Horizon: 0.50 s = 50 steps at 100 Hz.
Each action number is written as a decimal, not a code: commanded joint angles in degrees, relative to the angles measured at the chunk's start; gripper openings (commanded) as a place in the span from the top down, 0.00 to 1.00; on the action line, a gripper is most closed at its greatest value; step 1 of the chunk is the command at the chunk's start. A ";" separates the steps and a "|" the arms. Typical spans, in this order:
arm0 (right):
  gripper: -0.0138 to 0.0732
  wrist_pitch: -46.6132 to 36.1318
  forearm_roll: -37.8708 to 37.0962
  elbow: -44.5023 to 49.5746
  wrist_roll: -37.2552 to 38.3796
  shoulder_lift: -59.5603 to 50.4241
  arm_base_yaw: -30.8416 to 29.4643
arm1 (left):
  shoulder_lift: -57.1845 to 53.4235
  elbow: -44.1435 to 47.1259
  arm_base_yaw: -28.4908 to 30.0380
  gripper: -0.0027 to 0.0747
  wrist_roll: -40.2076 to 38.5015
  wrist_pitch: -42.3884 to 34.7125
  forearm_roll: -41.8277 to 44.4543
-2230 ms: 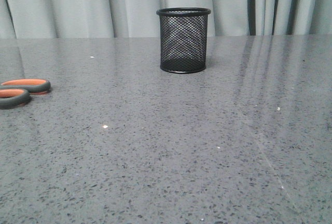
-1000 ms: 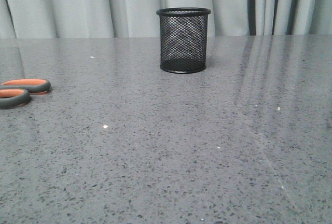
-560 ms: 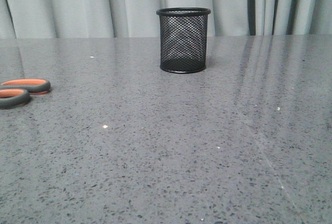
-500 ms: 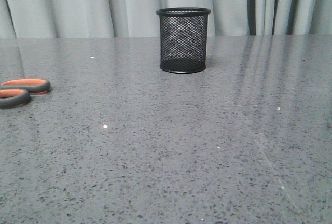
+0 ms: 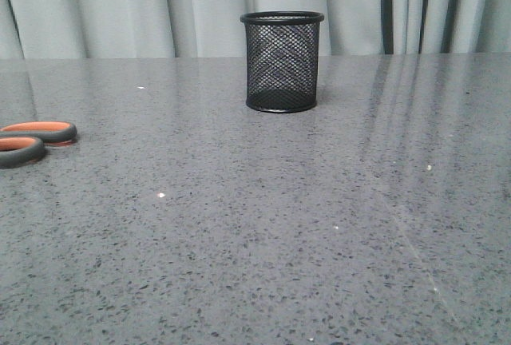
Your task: Put scissors into bucket
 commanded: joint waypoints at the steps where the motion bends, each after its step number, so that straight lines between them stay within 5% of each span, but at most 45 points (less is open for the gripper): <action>1: 0.89 1.76 -2.63 -7.22 -0.30 7.41 -0.28 | 6.91 -8.56 -0.48 0.99 0.11 3.37 5.14; 28: 0.89 13.23 -5.62 -23.47 -0.40 24.34 -0.28 | 24.69 -27.14 -0.48 0.99 10.97 22.25 10.42; 50: 0.89 13.60 -5.62 -26.25 -3.84 28.84 0.76 | 32.82 -33.65 -0.48 0.99 12.23 27.55 10.21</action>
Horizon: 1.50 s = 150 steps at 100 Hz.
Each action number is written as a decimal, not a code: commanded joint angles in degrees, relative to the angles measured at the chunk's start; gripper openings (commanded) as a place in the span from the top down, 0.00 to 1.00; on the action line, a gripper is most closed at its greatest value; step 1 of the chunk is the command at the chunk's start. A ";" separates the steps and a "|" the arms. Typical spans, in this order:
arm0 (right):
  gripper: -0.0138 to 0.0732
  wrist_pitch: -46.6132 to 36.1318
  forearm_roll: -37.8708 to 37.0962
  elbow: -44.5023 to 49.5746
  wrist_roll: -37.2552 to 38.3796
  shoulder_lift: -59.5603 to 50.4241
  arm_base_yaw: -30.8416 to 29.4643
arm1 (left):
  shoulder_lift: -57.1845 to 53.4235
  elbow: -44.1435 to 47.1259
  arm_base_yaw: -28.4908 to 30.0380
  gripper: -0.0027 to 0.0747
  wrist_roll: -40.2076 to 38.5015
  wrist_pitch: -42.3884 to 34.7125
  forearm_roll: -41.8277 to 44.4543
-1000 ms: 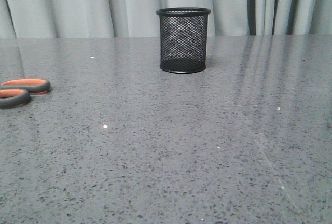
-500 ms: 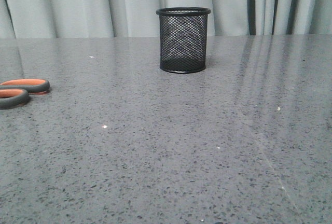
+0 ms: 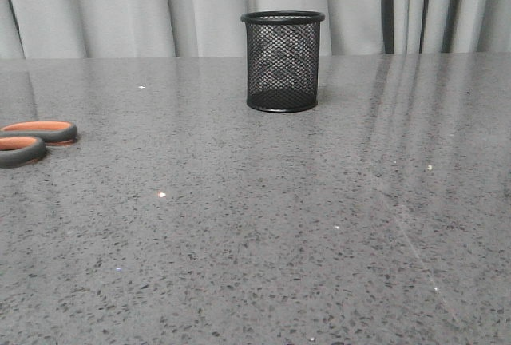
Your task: Put scissors into bucket
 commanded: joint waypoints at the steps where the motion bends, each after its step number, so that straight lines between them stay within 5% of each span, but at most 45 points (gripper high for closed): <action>1: 0.89 -2.99 -0.13 -2.34 -2.35 0.98 0.59 | 2.84 -3.32 -0.48 0.99 0.39 -1.20 -1.00; 32: 0.89 -2.30 2.04 -2.42 -6.32 0.98 2.30 | 4.75 -4.00 -0.48 0.98 11.45 -0.53 -8.07; 46: 0.87 -1.89 3.13 -2.42 -7.23 1.07 2.32 | 4.75 -4.00 -0.48 0.82 12.95 -0.53 -8.88; 56: 0.73 -0.98 3.37 -2.42 -7.23 1.10 2.32 | 4.75 -4.00 -0.48 0.57 13.48 -0.53 -9.03; 66: 0.43 -0.73 4.04 -2.42 -7.23 1.58 2.32 | 4.75 -4.00 -0.48 0.42 13.48 -0.76 -9.28; 77: 0.27 -2.13 4.16 -2.42 -7.23 1.67 2.32 | 4.75 -4.00 -0.48 0.42 13.48 -0.79 -9.54; 109: 0.27 -7.08 4.16 -2.42 -7.23 1.67 2.32 | 7.20 -4.00 -0.48 0.42 16.52 1.30 -9.54; 150: 0.27 -6.67 3.95 -2.42 -8.20 1.67 2.32 | 27.73 -13.88 -0.48 0.42 29.52 12.22 -6.93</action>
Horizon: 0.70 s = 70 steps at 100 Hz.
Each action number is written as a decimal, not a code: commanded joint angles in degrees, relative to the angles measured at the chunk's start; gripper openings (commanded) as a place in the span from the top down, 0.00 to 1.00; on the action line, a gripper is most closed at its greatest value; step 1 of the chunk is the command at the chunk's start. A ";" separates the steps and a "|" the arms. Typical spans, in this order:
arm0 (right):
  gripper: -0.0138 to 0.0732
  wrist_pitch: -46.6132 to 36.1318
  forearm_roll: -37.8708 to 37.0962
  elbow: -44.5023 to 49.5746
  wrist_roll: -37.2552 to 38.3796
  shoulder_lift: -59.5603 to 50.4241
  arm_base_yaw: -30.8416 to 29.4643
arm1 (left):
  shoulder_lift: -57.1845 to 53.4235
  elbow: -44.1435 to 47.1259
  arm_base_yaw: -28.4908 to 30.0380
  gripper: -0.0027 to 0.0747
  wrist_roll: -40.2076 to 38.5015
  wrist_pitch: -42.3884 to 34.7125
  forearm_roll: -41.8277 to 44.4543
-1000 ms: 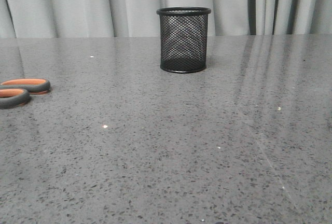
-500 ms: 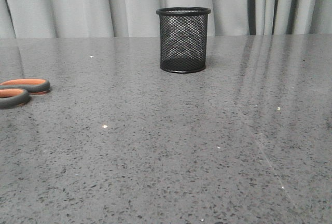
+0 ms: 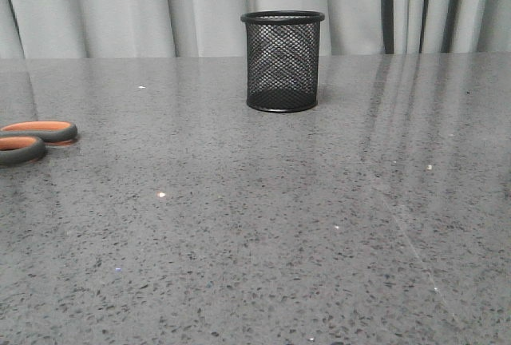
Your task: Put scissors into bucket
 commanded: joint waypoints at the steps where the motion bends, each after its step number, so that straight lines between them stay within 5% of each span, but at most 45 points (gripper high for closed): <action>1: 0.27 -3.67 0.63 -1.90 -1.43 0.40 0.02 | 3.84 -5.33 -0.48 0.42 3.45 0.38 -0.04; 30: 0.27 -3.63 0.59 -1.90 -2.49 0.40 0.02 | 20.64 -19.81 -0.48 0.42 19.81 11.91 8.70; 42: 0.27 -3.63 0.36 -1.90 -3.28 0.40 0.02 | 24.83 -23.70 -0.48 0.42 23.66 11.79 10.54; 57: 0.27 -3.52 0.22 -1.90 -4.36 0.40 0.02 | 27.67 -24.60 -0.48 0.42 37.70 11.79 10.84; 70: 0.27 -3.43 0.22 -1.90 -4.36 0.40 0.02 | 29.86 -24.60 -0.48 0.42 38.40 11.79 11.35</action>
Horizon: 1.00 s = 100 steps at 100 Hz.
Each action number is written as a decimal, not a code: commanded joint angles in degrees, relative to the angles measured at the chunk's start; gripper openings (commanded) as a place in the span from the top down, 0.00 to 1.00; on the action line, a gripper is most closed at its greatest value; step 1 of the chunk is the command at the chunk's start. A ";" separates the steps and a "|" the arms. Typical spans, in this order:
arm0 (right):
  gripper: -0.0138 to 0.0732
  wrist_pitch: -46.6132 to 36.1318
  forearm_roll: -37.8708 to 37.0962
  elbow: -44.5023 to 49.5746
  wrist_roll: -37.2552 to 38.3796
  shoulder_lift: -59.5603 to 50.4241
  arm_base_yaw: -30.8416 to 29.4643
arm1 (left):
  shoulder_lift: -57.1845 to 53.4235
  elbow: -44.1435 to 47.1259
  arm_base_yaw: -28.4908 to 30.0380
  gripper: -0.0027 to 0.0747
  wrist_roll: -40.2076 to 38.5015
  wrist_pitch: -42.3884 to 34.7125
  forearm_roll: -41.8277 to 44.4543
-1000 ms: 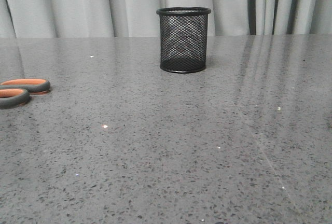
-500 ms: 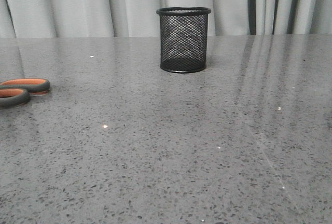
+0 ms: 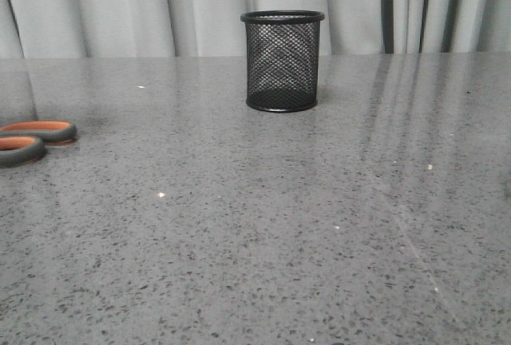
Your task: Put scissors into bucket
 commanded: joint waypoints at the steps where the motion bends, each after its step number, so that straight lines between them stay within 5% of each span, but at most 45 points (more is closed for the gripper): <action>1: 0.27 -3.54 0.22 -1.90 -0.90 0.40 0.02 | -0.58 -1.90 -0.34 0.42 1.58 2.68 -0.49; 100: 0.27 -3.16 -0.86 -1.90 -0.90 0.40 0.02 | 8.12 -1.80 -0.34 0.42 7.01 2.68 0.38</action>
